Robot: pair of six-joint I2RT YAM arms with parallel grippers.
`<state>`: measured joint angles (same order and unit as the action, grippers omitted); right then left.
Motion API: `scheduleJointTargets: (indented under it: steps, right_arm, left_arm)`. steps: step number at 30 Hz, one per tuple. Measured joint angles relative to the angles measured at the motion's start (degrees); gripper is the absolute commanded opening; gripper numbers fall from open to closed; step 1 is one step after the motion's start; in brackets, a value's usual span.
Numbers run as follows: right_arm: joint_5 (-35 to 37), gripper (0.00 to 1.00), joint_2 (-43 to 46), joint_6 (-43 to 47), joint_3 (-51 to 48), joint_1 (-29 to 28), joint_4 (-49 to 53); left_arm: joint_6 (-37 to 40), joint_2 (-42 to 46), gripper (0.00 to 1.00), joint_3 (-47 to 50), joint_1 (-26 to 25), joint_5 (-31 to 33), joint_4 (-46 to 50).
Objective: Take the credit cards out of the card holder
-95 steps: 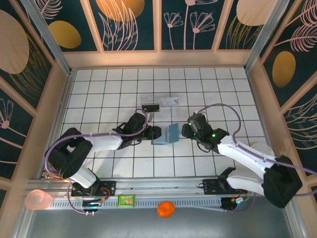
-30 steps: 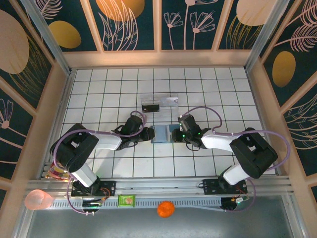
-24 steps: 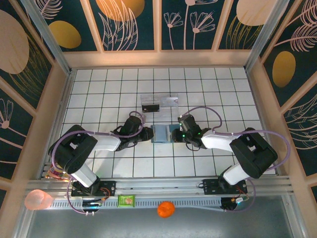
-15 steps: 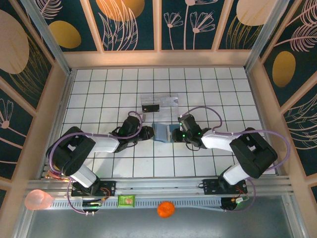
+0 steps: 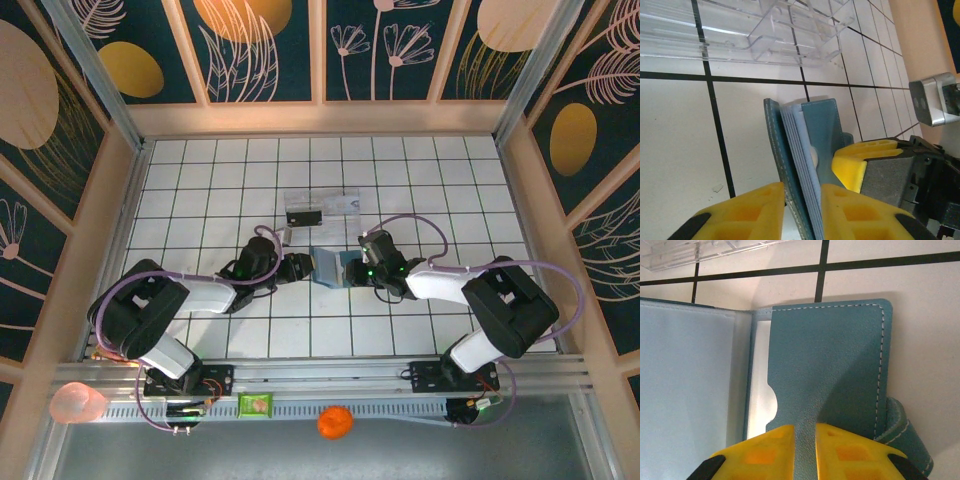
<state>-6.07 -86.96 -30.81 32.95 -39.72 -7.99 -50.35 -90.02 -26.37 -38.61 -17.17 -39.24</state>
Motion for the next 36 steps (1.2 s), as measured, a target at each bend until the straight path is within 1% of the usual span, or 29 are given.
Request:
scheduleJointTargets:
  steps: [4,8,11,13,14,16,19,21,24,27,30,32,33,36]
  right_arm:
    - [0.0,0.19,-0.1,-0.1,0.0,0.0,-0.2]
    - [-0.7,0.19,-0.2,-0.2,0.0,0.0,-0.6]
    - [-1.1,0.19,-0.2,-0.2,0.0,0.0,-0.7]
    - [-1.3,0.19,-0.2,-0.3,0.0,0.0,-0.8]
    - [-1.3,0.19,-0.2,-0.4,0.0,0.0,-0.8]
    - [-1.3,0.19,-0.2,-0.7,0.0,0.0,-0.8]
    - [-1.4,0.19,-0.2,-0.9,0.0,0.0,-0.8]
    - [-1.6,0.20,-0.2,-1.0,0.0,-0.1,-0.8]
    - [-1.6,0.21,-0.2,-1.0,0.0,-0.1,-0.8]
    - [-1.6,0.22,-0.2,-1.0,0.1,-0.1,-0.8]
    - [-1.7,0.26,-0.2,-1.1,0.2,-0.2,-0.7]
    - [-1.9,0.30,0.0,-1.1,0.3,-0.3,-0.6]
    - [-2.0,0.33,0.3,-1.2,0.3,-0.3,-0.4]
    - [-2.7,0.49,1.9,-1.4,0.3,-0.4,0.1]
  left_arm:
    - [-1.0,-0.5,0.23,0.0,0.1,-0.9,-1.3]
    - [-1.2,-2.1,0.24,-0.5,0.1,-1.0,-0.2]
    - [-1.4,-2.9,0.22,-0.6,0.1,-1.3,0.5]
    - [-1.8,-3.6,0.16,-0.9,0.1,-1.7,0.5]
    - [-2.0,-3.7,0.15,-0.9,0.1,-1.9,0.5]
    - [-2.1,-3.7,0.16,-1.0,0.2,-1.9,0.5]
    - [-1.9,-3.4,0.25,-1.0,0.2,-1.8,0.7]
    - [-1.9,-2.4,0.26,-0.9,0.2,-1.7,1.4]
    - [-2.1,-0.8,0.19,-0.9,0.2,-1.6,1.8]
    - [-2.1,-0.3,0.10,-0.7,0.2,-1.6,1.9]
    - [-2.1,-0.2,0.00,-0.5,0.3,-1.4,2.2]
    - [-1.7,-0.2,0.00,-0.5,0.4,-1.1,2.6]
    - [-1.8,-0.1,0.00,-0.5,0.4,-1.0,2.7]
    - [-1.8,-0.1,0.00,-0.5,0.4,-0.8,3.1]
